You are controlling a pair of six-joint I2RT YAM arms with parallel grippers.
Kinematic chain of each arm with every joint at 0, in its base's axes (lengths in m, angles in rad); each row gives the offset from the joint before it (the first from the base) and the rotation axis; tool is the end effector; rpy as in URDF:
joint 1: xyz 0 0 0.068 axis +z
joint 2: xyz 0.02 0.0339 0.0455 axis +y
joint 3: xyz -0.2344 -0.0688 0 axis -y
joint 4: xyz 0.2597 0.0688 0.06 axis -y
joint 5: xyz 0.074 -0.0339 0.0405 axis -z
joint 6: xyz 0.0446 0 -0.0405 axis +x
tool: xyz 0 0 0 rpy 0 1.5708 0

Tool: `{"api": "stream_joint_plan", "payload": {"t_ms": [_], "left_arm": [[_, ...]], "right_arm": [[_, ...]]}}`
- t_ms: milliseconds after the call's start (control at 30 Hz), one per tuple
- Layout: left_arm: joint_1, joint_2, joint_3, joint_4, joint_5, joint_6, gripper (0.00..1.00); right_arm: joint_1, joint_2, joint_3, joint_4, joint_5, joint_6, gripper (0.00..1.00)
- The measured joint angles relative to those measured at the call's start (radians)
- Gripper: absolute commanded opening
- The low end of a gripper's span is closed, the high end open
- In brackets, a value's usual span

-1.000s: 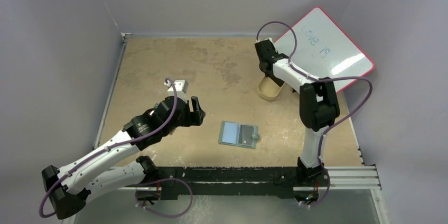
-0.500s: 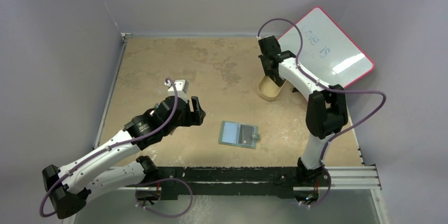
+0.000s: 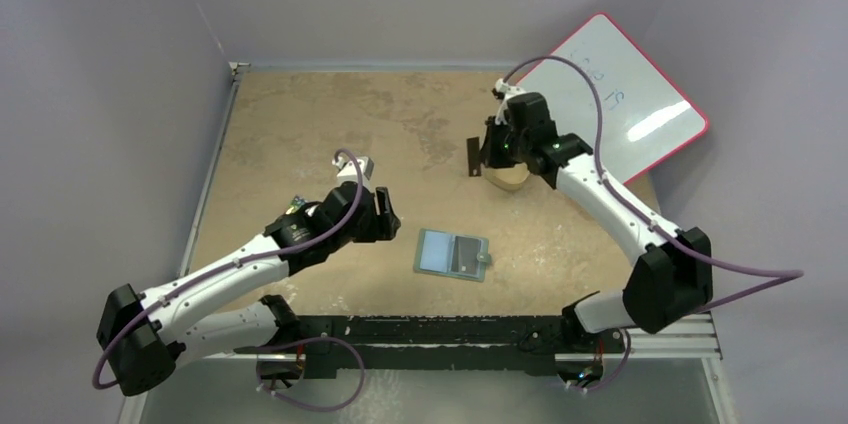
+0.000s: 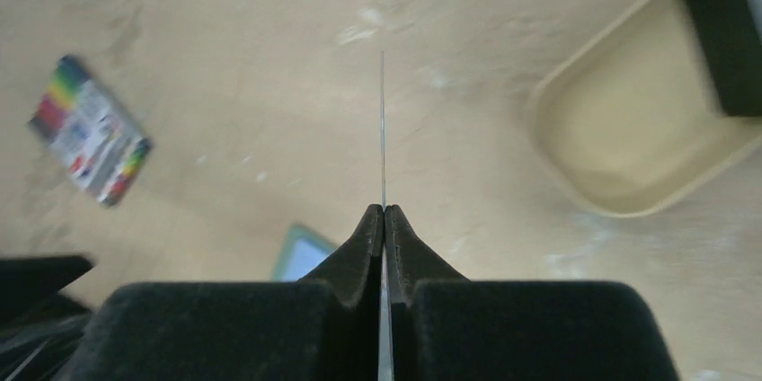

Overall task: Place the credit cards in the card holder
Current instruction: Pick up the credit card from the storage box, then insert the credit card into the card holder.

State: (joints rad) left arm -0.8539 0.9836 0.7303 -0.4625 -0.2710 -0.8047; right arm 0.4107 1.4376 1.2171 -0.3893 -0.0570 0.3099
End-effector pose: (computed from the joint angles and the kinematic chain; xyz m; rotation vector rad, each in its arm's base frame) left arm 0.1699 -0.1767 0.2249 -0.0868 2.3183 -0.5647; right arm 0.3222 0.1431 0.2797 -0.1447 2.2138 0.4668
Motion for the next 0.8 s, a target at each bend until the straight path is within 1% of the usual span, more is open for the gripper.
{"api": "stream_joint_plan", "payload": {"t_ms": [100,233,300,400,600,733,800], "left_arm": [[0.0,0.027,-0.021,0.031,0.024,-0.015,0.51],[0.0,0.043,-0.046,0.073,0.053,-0.034,0.39],[0.0,0.056,-0.063,0.11,0.07,-0.048,0.34],[0.0,0.084,-0.091,0.162,0.099,-0.068,0.3],[0.0,0.159,-0.141,0.246,0.156,-0.098,0.29],[0.0,0.192,-0.159,0.295,0.178,-0.113,0.34],[0.0,0.212,-0.166,0.322,0.19,-0.122,0.34]], "right_arm": [[0.095,-0.046,-0.105,0.085,-0.071,0.106,0.0],[0.204,-0.082,-0.274,0.216,-0.168,0.256,0.0],[0.228,-0.105,-0.374,0.267,-0.197,0.328,0.0],[0.241,-0.121,-0.464,0.304,-0.208,0.404,0.0],[0.266,-0.162,-0.508,0.313,-0.213,0.471,0.0],[0.27,-0.23,-0.552,0.313,-0.195,0.493,0.0],[0.27,-0.245,-0.575,0.311,-0.191,0.498,0.0]]}}
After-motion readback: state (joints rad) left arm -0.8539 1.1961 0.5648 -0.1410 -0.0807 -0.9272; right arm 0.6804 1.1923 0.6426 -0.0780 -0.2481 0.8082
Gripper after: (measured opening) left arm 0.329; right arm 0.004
